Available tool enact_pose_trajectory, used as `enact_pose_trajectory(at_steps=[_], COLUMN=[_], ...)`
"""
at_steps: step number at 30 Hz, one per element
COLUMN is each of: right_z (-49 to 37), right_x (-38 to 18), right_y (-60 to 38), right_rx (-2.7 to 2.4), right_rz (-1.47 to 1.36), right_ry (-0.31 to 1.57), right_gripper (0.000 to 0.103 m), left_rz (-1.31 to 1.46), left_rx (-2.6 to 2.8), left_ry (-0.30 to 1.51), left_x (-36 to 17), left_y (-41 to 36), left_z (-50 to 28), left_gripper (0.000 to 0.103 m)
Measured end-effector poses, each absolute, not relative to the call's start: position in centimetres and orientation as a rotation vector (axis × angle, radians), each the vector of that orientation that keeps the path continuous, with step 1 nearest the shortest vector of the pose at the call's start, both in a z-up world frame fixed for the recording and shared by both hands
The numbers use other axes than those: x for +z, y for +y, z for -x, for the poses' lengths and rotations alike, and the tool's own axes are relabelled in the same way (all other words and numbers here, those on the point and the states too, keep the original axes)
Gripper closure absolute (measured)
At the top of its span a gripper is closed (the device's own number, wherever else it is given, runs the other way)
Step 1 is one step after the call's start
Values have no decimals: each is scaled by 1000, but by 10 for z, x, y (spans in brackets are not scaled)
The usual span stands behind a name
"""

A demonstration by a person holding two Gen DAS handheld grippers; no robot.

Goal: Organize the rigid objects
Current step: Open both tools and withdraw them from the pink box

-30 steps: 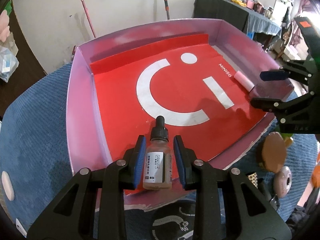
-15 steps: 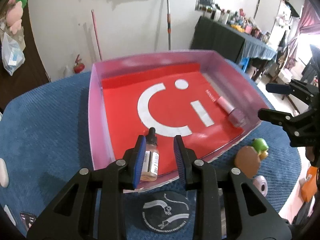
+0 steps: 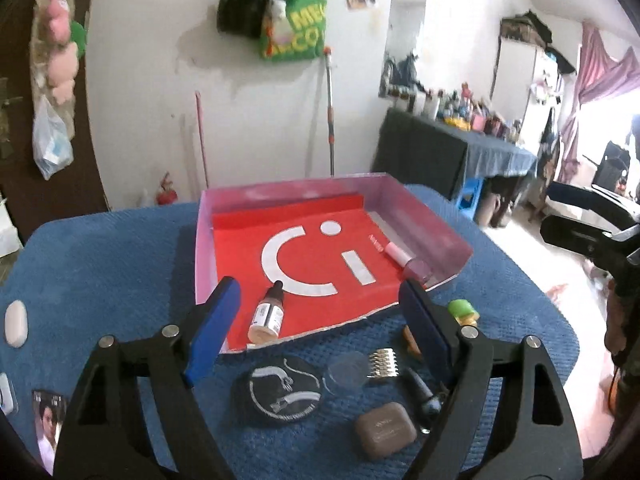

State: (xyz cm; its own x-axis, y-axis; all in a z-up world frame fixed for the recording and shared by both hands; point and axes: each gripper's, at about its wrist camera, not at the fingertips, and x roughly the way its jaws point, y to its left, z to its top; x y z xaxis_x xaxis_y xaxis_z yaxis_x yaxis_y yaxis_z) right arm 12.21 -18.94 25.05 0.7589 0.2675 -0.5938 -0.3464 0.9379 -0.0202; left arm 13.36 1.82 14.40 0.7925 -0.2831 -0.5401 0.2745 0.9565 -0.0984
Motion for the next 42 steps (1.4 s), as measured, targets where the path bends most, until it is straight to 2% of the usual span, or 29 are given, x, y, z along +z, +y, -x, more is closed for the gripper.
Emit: enact_pose_trajectory(at_steps=[6, 12, 17, 24, 30, 42], right_z=[-72, -30, 2, 15, 17, 11], right_x=[256, 238, 210, 157, 116, 98], right_y=[-199, -202, -197, -195, -195, -190], right_rx=[259, 203, 173, 174, 153, 133], right_rz=[103, 62, 59, 11, -32, -21], right_ry=[505, 453, 411, 484, 577, 611], right_gripper=[0, 0, 0, 0, 0, 0], left_rz=[22, -2, 3, 4, 40, 111], left_rx=[-258, -201, -153, -107, -106, -110], left_ry=[492, 438, 403, 403, 475, 584], left_x=[144, 133, 114, 78, 54, 28], left_y=[14, 7, 5, 0, 3, 10], left_z=[-94, -59, -32, -5, -1, -13], left_gripper=[22, 21, 13, 13, 13, 13])
